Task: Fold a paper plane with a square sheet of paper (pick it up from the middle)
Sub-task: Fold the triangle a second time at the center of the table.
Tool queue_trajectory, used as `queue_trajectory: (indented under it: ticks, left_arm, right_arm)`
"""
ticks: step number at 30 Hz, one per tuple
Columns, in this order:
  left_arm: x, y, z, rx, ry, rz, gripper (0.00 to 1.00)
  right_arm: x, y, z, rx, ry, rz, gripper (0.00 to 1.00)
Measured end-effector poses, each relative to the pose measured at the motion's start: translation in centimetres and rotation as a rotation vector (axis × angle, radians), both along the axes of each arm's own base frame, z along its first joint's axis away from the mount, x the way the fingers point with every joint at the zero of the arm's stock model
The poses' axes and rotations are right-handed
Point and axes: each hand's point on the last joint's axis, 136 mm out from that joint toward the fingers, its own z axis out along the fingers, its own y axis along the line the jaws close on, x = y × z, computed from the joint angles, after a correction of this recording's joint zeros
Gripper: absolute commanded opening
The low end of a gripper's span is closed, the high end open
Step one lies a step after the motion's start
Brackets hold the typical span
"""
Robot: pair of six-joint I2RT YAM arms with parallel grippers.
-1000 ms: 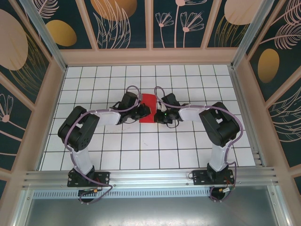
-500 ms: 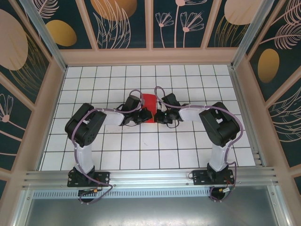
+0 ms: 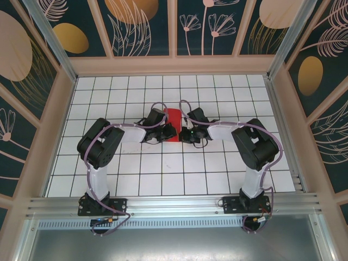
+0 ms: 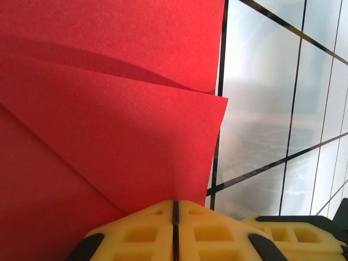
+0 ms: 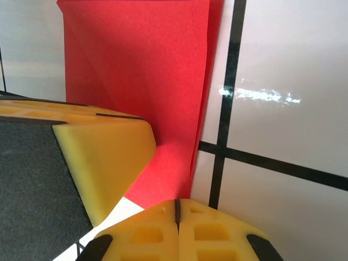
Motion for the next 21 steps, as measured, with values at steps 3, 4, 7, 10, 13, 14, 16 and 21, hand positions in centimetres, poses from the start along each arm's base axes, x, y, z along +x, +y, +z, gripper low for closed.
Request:
queue_trajectory:
  ticks: [3,4,7,10,13,14,16,21]
  left_arm:
    - [0.04,0.04,-0.01,0.005,-0.002,0.001,0.11]
    - [0.07,0.05,-0.01,0.006,-0.003,0.001,0.11]
    - [0.06,0.05,-0.02,0.008,-0.002,0.001,0.11]
    - [0.06,0.05,-0.01,0.009,-0.003,-0.001,0.11]
    - [0.06,0.05,-0.01,0.009,-0.003,-0.001,0.11]
    - [0.06,0.06,-0.02,0.009,-0.003,0.000,0.11]
    - [0.06,0.06,-0.02,0.009,-0.003,0.000,0.11]
    - [0.06,0.05,-0.03,0.009,-0.003,0.000,0.11]
  right_arm:
    - [-0.13,0.07,0.03,0.005,0.005,0.004,0.06]
    - [-0.15,0.08,0.04,0.006,0.006,0.005,0.06]
    - [-0.26,0.17,0.08,0.012,0.011,0.009,0.06]
    - [-0.38,0.25,0.10,0.017,0.016,0.014,0.06]
    - [-0.38,0.24,0.10,0.017,0.016,0.013,0.06]
    - [-0.42,0.21,0.07,0.015,0.017,0.013,0.06]
    - [-0.57,0.04,-0.10,0.006,0.025,0.012,0.06]
    - [-0.72,-0.16,-0.30,-0.007,0.026,0.019,0.06]
